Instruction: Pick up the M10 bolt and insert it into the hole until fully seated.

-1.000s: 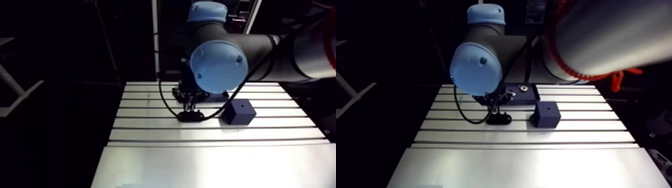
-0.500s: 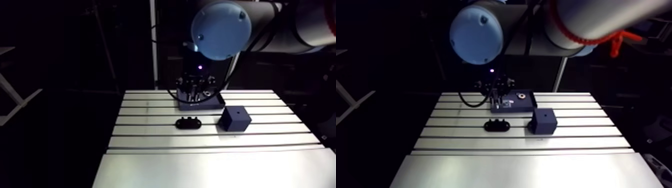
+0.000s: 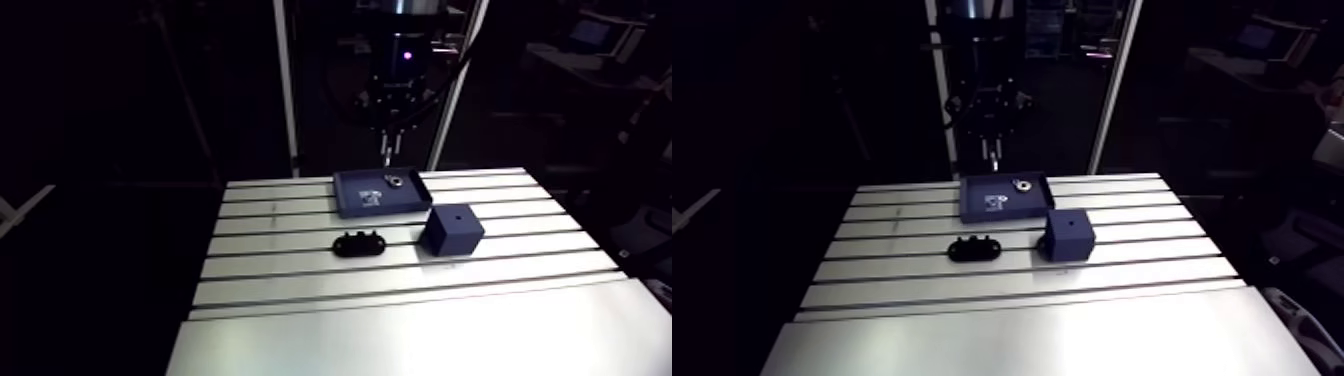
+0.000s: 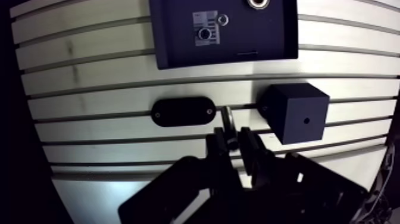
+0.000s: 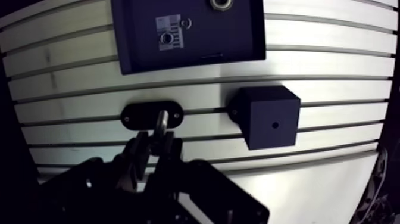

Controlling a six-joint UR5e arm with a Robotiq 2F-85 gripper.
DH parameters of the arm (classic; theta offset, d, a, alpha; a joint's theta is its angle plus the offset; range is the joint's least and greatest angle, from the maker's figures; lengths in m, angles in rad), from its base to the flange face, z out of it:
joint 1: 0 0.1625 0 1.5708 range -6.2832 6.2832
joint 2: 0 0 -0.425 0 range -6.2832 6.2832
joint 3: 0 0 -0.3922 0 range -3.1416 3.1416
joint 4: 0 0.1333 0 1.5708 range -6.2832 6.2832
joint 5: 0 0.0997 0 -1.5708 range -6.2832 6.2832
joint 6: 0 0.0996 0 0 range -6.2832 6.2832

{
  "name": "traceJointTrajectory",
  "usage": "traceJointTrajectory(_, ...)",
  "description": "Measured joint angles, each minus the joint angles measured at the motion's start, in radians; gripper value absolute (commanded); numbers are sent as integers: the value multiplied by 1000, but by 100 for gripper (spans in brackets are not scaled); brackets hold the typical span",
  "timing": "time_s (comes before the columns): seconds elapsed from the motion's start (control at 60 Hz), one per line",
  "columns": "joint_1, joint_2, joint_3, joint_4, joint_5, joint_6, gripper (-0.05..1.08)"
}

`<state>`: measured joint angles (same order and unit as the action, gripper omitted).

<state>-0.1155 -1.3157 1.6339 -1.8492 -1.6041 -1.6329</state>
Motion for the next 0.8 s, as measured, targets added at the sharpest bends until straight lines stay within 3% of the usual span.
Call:
traceJointTrajectory(0.567, -153, 98, -210, 243, 1, -70, 108)
traceJointTrajectory(0.8, -198, 117, -244, 336, -3, -83, 108)
